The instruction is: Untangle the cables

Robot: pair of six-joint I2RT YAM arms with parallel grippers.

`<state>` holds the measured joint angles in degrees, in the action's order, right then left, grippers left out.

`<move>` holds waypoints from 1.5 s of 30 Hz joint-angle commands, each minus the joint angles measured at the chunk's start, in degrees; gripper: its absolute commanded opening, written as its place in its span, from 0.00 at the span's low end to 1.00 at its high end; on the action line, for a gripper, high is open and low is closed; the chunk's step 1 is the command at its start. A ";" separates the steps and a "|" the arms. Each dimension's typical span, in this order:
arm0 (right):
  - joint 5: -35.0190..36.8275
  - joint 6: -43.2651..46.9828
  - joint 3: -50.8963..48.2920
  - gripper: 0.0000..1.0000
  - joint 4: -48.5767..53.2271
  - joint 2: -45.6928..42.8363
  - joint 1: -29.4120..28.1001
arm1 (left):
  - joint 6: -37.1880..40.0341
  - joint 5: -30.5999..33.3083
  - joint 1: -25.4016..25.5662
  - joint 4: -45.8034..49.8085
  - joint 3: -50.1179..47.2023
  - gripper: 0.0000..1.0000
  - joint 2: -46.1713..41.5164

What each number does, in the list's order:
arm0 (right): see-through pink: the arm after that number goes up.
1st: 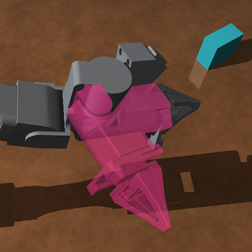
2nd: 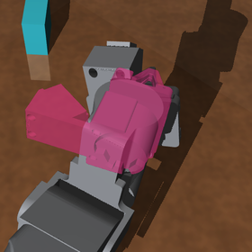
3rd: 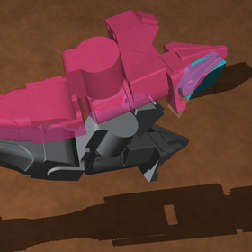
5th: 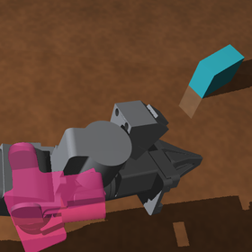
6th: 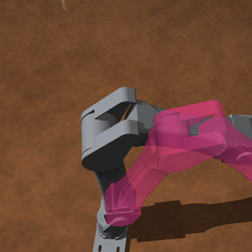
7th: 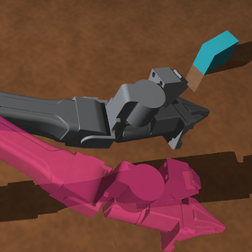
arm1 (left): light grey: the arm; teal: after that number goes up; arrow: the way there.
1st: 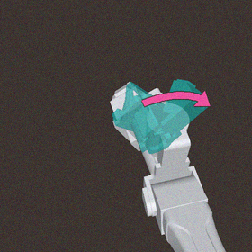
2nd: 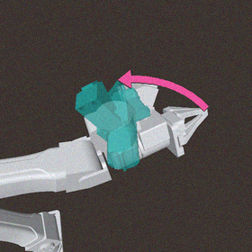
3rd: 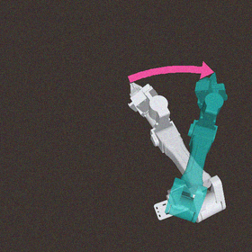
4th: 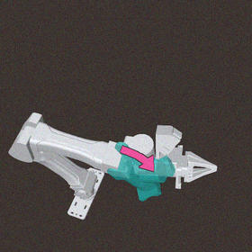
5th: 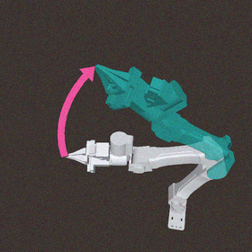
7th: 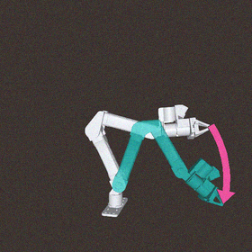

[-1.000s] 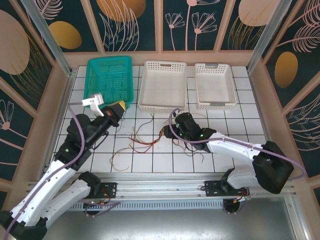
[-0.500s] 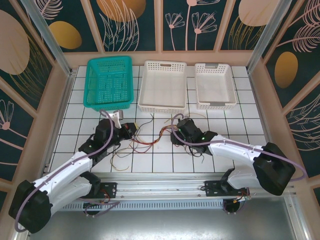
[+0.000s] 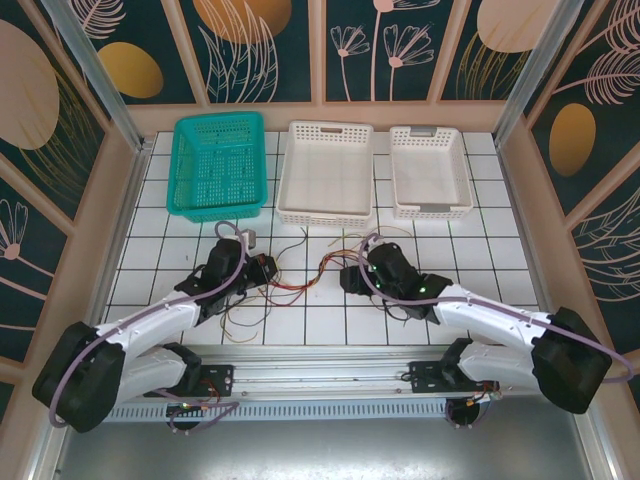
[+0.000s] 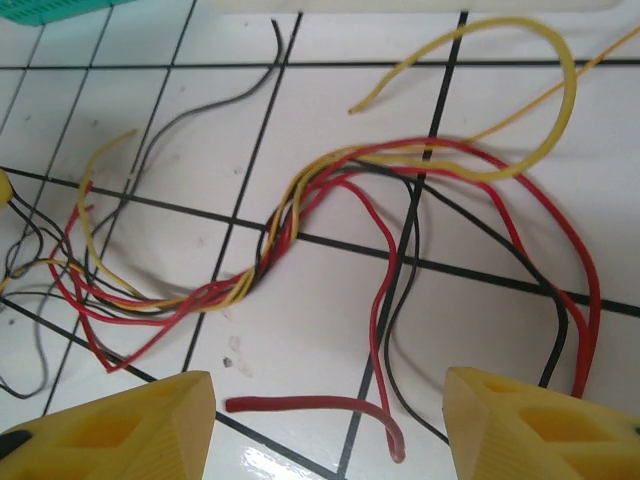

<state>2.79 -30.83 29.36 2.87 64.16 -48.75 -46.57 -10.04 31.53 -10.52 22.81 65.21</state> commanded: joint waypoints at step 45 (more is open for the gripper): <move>-7.09 9.64 40.22 0.00 18.22 -0.18 -0.64 | 9.76 -12.51 10.28 -2.31 8.70 0.81 -4.04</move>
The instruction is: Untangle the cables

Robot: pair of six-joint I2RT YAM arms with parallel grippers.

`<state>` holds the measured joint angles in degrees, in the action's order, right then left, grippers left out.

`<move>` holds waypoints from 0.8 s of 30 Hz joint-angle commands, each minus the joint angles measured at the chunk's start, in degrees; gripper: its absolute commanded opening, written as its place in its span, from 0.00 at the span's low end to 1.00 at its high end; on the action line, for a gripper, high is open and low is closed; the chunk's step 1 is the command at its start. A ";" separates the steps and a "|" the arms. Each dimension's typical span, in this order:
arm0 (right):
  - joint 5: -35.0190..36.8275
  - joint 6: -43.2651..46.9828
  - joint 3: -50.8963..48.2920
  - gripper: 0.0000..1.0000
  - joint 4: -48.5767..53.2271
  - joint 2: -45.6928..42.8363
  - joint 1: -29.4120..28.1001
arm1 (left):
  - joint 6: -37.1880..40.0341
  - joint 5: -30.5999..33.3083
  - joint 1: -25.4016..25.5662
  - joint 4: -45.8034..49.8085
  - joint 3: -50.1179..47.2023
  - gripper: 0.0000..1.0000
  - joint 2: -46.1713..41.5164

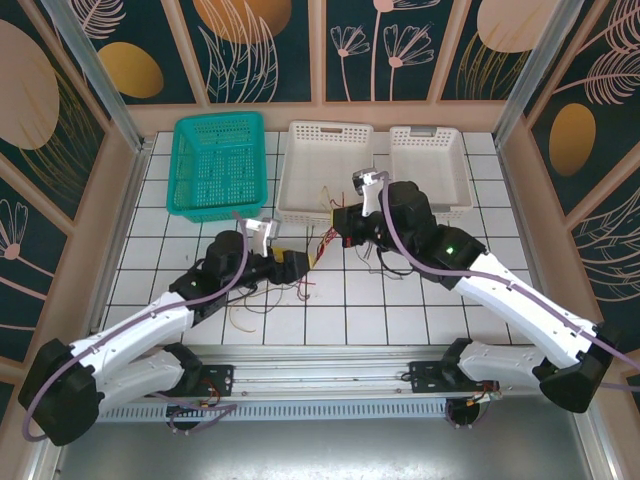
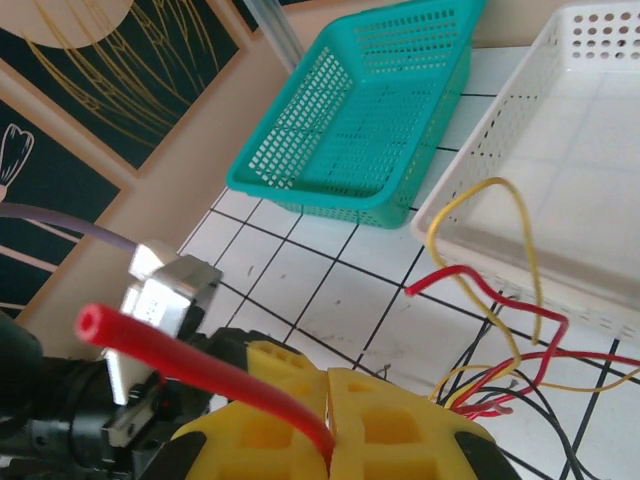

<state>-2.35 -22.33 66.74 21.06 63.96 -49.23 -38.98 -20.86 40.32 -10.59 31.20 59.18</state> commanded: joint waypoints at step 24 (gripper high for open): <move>2.00 2.47 9.66 0.00 4.21 -0.08 -0.25 | 8.02 7.54 9.06 4.56 7.25 0.15 12.68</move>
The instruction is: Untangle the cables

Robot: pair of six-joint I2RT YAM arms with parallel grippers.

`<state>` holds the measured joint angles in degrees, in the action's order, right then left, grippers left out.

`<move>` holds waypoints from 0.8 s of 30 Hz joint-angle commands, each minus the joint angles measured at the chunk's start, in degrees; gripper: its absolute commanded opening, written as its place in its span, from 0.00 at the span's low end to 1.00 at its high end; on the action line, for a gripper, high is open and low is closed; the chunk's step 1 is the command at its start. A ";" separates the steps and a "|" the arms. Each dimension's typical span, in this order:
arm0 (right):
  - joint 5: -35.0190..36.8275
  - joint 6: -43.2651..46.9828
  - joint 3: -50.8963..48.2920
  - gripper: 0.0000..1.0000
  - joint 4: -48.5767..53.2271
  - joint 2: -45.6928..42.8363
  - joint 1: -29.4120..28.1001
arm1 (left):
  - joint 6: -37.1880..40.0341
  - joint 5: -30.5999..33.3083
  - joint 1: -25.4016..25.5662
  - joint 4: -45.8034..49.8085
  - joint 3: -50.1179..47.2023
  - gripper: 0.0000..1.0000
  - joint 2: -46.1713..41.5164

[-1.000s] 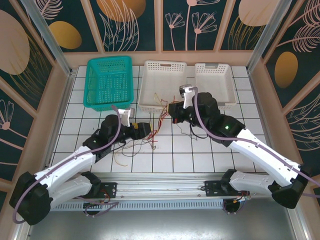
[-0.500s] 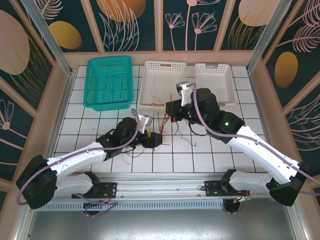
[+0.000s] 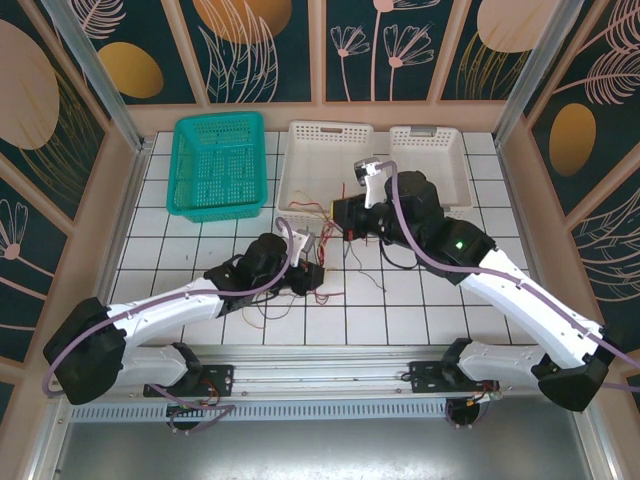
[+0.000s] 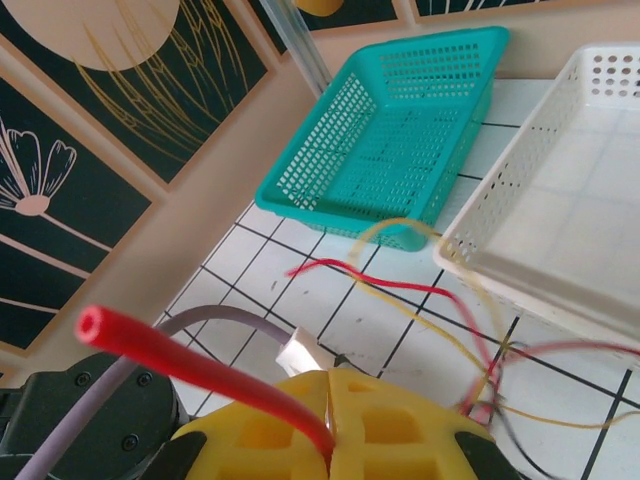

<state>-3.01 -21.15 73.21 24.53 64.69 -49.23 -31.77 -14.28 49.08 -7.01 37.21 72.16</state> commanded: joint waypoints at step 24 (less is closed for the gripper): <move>-13.42 -0.66 -4.43 0.25 -4.27 -6.23 14.84 | -4.29 -7.70 0.31 -11.77 -11.16 0.00 -11.97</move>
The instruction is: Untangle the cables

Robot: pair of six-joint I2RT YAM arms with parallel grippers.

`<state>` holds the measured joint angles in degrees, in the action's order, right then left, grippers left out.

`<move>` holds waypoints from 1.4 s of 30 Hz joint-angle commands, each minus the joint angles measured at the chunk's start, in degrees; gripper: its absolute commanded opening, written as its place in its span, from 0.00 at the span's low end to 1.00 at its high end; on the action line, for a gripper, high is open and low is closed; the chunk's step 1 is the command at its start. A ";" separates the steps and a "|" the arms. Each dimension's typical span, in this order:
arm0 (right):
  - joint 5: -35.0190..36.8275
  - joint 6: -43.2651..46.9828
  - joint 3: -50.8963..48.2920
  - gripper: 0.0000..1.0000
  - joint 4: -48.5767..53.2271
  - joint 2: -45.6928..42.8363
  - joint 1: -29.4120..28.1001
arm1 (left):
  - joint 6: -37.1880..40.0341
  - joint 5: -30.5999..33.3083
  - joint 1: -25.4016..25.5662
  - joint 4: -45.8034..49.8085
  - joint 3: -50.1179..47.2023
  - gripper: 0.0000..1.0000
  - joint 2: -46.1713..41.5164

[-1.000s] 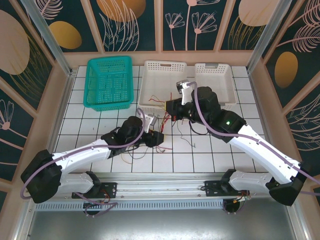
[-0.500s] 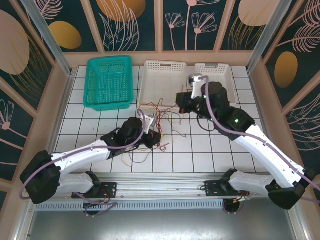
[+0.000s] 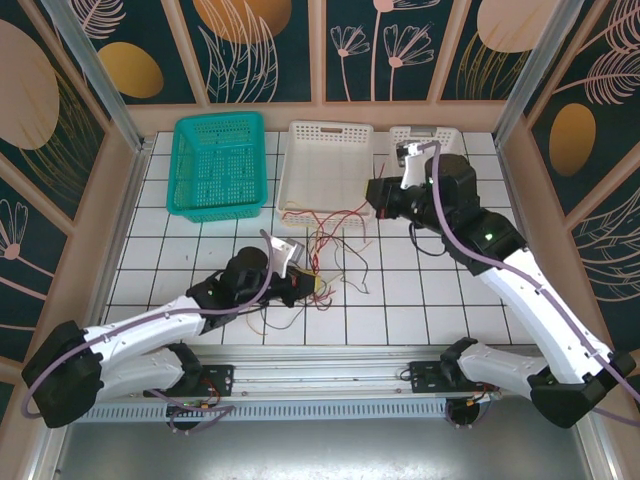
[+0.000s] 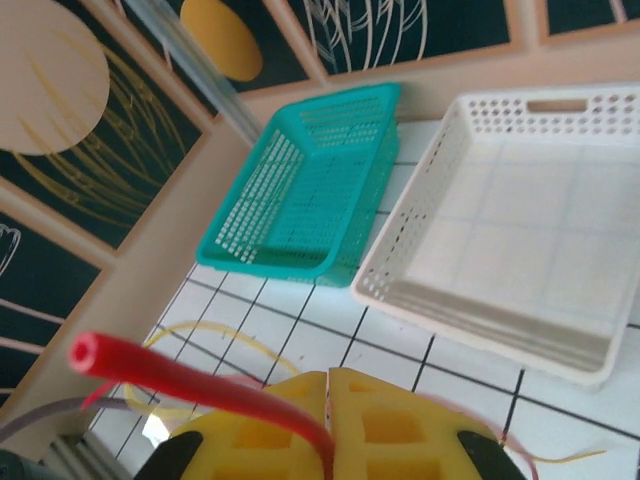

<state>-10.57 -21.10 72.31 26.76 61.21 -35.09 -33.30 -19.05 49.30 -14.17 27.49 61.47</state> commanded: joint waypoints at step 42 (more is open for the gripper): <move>-10.53 -4.87 -27.69 0.10 -25.96 7.10 -15.25 | -1.16 -0.16 0.36 -2.96 2.07 0.00 -1.44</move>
<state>-21.96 -26.00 45.54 2.26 68.05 -49.76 -36.03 -19.18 49.30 -15.92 27.44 60.90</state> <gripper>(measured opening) 0.117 0.075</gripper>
